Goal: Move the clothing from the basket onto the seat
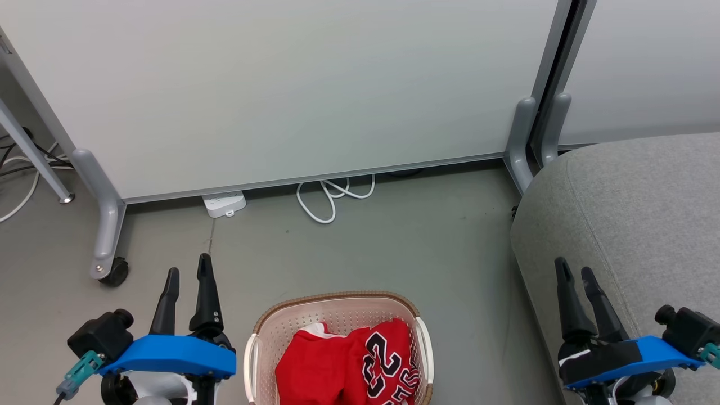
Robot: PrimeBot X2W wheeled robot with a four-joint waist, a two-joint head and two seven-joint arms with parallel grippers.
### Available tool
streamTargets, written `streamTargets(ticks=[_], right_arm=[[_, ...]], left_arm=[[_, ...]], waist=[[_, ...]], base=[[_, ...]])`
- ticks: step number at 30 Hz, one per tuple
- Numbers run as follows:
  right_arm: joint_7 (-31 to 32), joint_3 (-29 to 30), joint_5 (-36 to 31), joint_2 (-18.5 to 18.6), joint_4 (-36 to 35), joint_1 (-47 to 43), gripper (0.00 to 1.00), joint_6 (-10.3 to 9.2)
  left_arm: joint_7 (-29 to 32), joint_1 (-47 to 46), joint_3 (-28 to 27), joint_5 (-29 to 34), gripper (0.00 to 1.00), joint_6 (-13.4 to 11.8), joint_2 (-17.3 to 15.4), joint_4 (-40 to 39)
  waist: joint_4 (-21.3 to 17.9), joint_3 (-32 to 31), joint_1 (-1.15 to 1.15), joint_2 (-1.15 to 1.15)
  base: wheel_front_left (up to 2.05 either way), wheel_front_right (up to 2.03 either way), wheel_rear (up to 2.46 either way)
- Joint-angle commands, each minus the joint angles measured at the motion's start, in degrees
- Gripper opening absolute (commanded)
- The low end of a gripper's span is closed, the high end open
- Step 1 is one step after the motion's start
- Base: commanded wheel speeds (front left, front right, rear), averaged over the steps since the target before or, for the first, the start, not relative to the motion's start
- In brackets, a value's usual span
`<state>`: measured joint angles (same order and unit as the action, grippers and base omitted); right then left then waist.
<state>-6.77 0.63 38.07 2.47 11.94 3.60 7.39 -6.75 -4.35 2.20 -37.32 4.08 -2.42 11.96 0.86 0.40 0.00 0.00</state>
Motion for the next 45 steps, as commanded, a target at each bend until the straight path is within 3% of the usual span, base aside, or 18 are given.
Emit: streamTargets(ticks=[1,16,45], right_arm=[[-0.62,-0.19,-1.74,0.42,-0.35,0.42,1.0,0.09],[-2.88,-1.02,-11.28,0.48,1.04,0.0,1.0,0.11],[-6.45,-2.45,-26.23,0.54,2.33,-0.21,1.0,0.14]], left_arm=[[-0.65,-1.12,0.08,1.9,1.0,0.21,-0.46,-0.42],[-2.92,-0.81,1.35,12.83,1.0,0.08,-0.5,-0.11],[-6.45,-0.82,3.17,27.08,1.0,0.67,-0.54,3.05]], waist=[[0.04,0.01,0.0,0.0],[0.51,0.07,0.0,0.0],[1.19,-0.29,0.0,0.0]], base=[[0.0,0.0,0.0],[0.0,0.0,0.0],[0.0,0.0,0.0]])
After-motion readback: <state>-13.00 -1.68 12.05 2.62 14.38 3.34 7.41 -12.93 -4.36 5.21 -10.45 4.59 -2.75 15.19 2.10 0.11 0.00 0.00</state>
